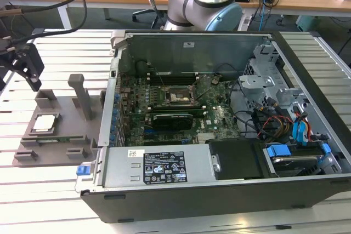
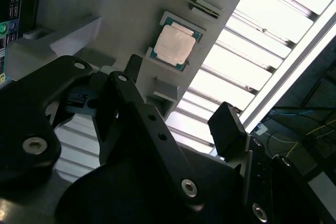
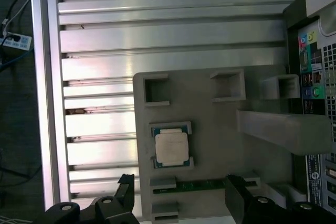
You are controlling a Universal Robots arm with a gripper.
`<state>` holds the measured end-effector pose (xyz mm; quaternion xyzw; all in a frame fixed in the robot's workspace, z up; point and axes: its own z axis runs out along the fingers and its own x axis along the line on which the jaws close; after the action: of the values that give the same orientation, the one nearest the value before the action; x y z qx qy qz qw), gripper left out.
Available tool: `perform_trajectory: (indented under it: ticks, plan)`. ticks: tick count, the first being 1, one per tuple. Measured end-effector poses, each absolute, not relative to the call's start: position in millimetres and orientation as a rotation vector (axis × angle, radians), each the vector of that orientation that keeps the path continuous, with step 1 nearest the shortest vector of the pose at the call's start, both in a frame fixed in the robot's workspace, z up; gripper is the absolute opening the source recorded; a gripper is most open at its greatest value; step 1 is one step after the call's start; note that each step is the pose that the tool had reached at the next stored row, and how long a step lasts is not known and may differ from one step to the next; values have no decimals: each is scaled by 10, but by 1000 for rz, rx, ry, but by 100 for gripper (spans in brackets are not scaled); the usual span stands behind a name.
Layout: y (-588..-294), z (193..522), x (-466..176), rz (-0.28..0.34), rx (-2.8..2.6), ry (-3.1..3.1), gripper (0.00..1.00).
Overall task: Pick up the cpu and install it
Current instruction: 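Pick up the cpu and move it towards the insertion slot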
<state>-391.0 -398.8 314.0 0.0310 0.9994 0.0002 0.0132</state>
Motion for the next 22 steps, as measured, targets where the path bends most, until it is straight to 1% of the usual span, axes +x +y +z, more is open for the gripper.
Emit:
perform_trajectory:
  ticks: [20,22]
  plan:
    - [-3988,3029,-3910,0,97,3114,78]
    - [-3988,2947,-3910,0,97,3114,78]
